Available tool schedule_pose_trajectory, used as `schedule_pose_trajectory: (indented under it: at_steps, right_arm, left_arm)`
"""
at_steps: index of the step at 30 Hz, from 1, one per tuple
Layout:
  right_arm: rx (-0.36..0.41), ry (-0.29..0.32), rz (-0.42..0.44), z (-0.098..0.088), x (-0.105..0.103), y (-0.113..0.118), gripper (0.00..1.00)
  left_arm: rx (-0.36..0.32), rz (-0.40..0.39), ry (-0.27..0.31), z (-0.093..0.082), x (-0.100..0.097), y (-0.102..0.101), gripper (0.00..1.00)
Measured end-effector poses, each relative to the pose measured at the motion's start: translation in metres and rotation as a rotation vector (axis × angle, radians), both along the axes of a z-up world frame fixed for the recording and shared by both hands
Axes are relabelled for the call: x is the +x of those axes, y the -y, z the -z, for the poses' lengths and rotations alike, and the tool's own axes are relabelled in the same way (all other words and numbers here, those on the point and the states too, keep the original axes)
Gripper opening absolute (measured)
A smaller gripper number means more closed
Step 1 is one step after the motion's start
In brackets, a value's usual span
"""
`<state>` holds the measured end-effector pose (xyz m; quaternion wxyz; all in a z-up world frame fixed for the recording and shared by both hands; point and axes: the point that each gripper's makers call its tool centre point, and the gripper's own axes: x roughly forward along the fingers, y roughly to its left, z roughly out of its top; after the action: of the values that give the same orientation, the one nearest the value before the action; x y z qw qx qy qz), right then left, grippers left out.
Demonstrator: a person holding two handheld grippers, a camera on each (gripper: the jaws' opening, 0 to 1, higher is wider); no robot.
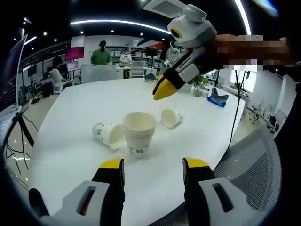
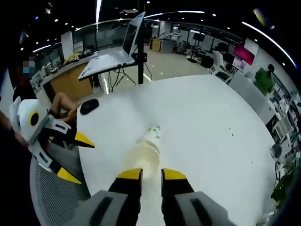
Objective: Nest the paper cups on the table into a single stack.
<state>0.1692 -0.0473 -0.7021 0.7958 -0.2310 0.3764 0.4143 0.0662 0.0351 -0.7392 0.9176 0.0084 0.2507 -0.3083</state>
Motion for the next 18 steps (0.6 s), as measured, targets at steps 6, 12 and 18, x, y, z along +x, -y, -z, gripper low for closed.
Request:
schedule_pose_trajectory:
  at_steps: [6, 12, 18]
  right_arm:
    - [-0.045, 0.029, 0.213, 0.017, 0.013, 0.055, 0.22]
    - [-0.001, 0.037, 0.350, 0.028, 0.016, 0.076, 0.26]
    - [-0.132, 0.052, 0.490, 0.050, 0.016, 0.110, 0.39]
  left_arm:
    - [-0.004, 0.003, -0.002, 0.000, 0.000, 0.000, 0.48]
    - [-0.003, 0.011, -0.005, 0.001, -0.001, 0.001, 0.48]
    - [0.000, 0.017, -0.010, 0.003, -0.001, 0.002, 0.48]
